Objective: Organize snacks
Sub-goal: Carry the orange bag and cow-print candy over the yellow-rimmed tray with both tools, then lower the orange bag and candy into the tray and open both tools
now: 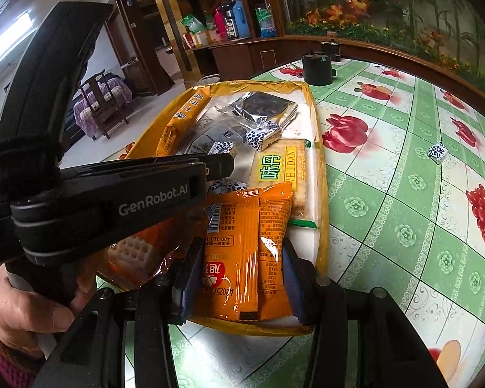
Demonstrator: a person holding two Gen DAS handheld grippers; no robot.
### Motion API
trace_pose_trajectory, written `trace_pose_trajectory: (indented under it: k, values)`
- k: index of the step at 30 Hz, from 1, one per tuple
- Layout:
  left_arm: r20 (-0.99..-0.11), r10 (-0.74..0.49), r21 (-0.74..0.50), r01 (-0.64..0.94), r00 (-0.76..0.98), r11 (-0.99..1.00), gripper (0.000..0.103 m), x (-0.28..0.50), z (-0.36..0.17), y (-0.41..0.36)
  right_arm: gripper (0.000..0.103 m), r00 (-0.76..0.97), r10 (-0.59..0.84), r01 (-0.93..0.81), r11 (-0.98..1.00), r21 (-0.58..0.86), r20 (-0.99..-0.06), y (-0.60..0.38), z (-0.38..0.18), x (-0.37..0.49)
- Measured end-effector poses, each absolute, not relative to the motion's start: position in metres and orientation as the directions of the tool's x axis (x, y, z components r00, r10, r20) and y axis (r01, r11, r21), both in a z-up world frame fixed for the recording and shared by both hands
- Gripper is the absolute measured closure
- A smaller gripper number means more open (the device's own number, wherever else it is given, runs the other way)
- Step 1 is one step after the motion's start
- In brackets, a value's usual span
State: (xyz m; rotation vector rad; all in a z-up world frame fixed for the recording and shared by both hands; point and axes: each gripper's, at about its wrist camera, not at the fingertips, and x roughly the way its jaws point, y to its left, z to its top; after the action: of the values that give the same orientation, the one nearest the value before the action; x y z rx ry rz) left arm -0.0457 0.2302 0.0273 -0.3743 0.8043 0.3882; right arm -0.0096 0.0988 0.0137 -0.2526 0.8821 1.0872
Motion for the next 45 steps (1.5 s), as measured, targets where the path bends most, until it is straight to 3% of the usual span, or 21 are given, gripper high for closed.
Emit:
trace_pose_trajectory:
  k: [27,31,45]
  values:
    - [-0.742,0.23,-0.151,-0.491,0.63,0.858,0.082,-0.049,0.032,0.23,0.052,0.174,0.662,-0.85,0.475,0.229,-0.729,0.098,0.013,-0.009]
    - [-0.733,0.235,-0.156,-0.494,0.639,0.856,0.07,-0.052,0.034,0.231,0.052,0.174,0.663,-0.85,0.474,0.229,-0.728,0.098,0.013,-0.009]
    - [-0.715,0.272,-0.134,-0.508,0.644,0.851,0.05,-0.054,0.038,0.228,0.045,0.166,0.671,-0.853,0.465,0.235,-0.723,0.097,0.014,-0.012]
